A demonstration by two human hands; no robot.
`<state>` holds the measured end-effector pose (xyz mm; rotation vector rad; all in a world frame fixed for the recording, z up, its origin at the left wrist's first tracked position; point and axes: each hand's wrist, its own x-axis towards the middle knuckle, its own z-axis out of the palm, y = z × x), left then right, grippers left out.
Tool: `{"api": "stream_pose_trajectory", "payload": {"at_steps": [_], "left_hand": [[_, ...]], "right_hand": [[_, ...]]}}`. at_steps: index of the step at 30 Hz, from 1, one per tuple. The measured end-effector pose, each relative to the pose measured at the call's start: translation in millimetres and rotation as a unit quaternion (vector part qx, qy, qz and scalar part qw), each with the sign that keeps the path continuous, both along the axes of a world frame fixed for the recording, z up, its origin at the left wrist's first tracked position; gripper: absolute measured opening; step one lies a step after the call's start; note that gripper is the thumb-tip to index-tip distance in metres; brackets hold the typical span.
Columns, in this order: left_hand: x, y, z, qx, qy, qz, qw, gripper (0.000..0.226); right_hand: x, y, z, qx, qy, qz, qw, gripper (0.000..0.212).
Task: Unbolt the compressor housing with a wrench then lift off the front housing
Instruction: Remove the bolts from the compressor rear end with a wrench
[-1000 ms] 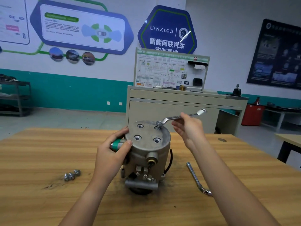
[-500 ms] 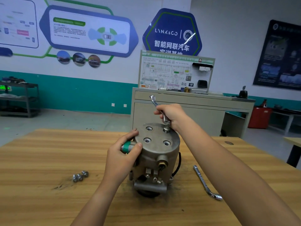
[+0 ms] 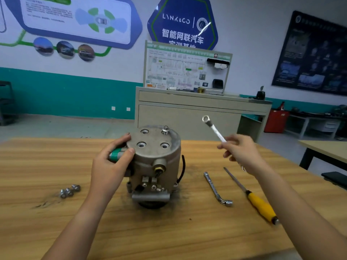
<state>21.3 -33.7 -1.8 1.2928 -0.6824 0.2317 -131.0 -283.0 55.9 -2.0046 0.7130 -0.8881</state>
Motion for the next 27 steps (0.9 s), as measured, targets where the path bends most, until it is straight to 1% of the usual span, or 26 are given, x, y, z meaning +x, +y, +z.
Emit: {"api": "stream_pose_trajectory", "payload": {"at_steps": [2, 5, 8, 13, 16, 18, 19, 20, 21, 22, 23, 24, 25, 26, 27], "left_hand": [[2, 0, -2, -0.008, 0.01, 0.012, 1.0, 0.034], [3, 0, -3, -0.018, 0.009, 0.025, 0.999, 0.036], [1, -1, -3, -0.013, 0.004, 0.029, 0.999, 0.037], [-4, -1, -1, 0.004, -0.018, 0.028, 0.999, 0.036], [-8, -2, 2, 0.009, -0.026, 0.023, 0.999, 0.035], [-8, -1, 5, 0.02, -0.033, 0.019, 0.999, 0.035], [-8, 0, 7, 0.031, -0.036, 0.016, 0.999, 0.034], [-8, 2, 9, 0.043, -0.039, 0.01, 0.998, 0.034], [-8, 4, 12, 0.055, -0.041, 0.002, 0.998, 0.034], [-6, 6, 14, 0.069, -0.042, -0.008, 0.997, 0.033], [-5, 8, 18, 0.085, -0.043, -0.016, 0.995, 0.031], [-3, 11, 23, 0.1, -0.044, -0.019, 0.994, 0.029], [-2, 13, 29, 0.108, -0.046, -0.016, 0.993, 0.025], [-1, 14, 36, 0.111, -0.053, -0.004, 0.992, 0.021], [1, 14, 45, 0.116, -0.074, 0.021, 0.99, 0.017]], "right_hand": [[-11, -25, -37, 0.011, 0.106, -0.064, 0.992, 0.008], [-10, -51, -83, 0.053, 0.202, -0.107, 0.972, 0.017], [2, -62, -106, 0.037, 0.247, -0.124, 0.96, 0.024], [19, -61, -115, 0.0, 0.31, -0.168, 0.936, 0.015], [21, -56, -112, -0.034, 0.362, -0.181, 0.914, 0.021], [20, -46, -103, -0.089, 0.404, -0.196, 0.889, 0.029], [21, -39, -98, -0.138, 0.403, -0.199, 0.883, 0.032], [23, -31, -91, -0.194, 0.369, -0.188, 0.889, 0.036], [25, -21, -83, -0.237, 0.294, -0.158, 0.912, 0.039], [28, -6, -72, -0.248, 0.189, -0.11, 0.944, 0.044], [31, 13, -59, -0.22, 0.082, -0.045, 0.971, 0.05], [35, 32, -44, -0.168, -0.007, 0.028, 0.985, 0.057], [39, 49, -31, -0.11, -0.061, 0.101, 0.987, 0.067], [43, 65, -20, -0.062, -0.078, 0.159, 0.982, 0.079], [47, 77, -13, -0.032, -0.07, 0.201, 0.977, 0.09]]}}
